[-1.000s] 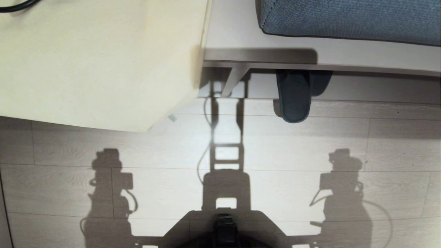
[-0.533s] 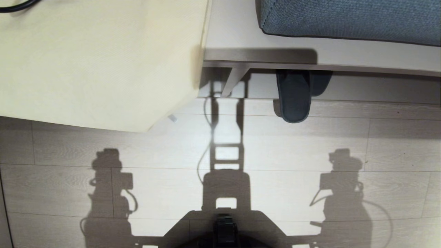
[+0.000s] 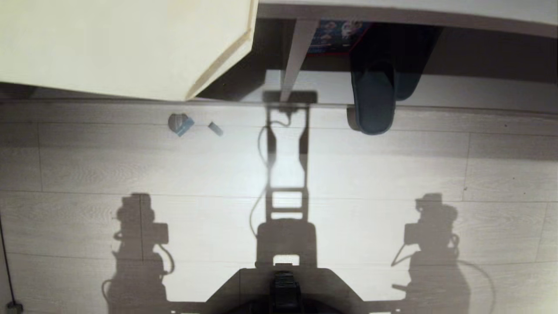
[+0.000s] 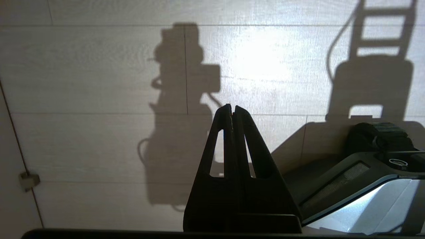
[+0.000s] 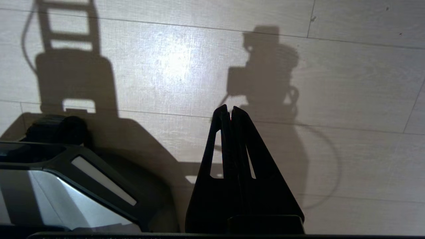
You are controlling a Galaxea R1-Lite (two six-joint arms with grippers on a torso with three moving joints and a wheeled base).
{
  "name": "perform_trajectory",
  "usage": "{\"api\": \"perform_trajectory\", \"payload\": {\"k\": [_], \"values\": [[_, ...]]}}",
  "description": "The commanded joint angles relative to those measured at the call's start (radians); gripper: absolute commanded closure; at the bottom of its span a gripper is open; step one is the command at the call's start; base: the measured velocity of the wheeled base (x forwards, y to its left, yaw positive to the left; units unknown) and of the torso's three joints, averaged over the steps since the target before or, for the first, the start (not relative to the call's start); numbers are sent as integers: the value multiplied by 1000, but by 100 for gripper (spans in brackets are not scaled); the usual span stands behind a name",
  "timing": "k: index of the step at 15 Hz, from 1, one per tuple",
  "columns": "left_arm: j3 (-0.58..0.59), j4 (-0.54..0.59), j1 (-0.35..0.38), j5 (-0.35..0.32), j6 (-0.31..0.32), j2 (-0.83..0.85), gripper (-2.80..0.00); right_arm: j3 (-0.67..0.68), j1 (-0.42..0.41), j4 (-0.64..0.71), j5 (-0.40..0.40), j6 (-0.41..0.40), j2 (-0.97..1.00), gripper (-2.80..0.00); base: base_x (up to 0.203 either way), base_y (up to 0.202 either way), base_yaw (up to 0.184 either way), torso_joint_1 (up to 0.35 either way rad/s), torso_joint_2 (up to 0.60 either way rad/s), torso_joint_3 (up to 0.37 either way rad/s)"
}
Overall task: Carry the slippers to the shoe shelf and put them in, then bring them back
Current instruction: Pick up the slippers in the shoe cabinet
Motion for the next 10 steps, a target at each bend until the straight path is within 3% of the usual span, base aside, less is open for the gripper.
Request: {"api": "perform_trajectory", "payload": {"k": [1, 5, 10], "values": [[0, -1, 0, 0, 0, 0, 0, 0, 0, -1, 0, 0, 0, 0, -123, 0, 0, 0, 2, 7], [-1, 1, 0, 2, -5, 1, 0, 0, 0, -1, 0, 0, 0, 0, 0, 0, 0, -1, 0, -20], [0, -3, 1, 2, -5, 0, 0, 0, 0, -1, 0, 0, 0, 0, 0, 0, 0, 3, 1, -175]]}}
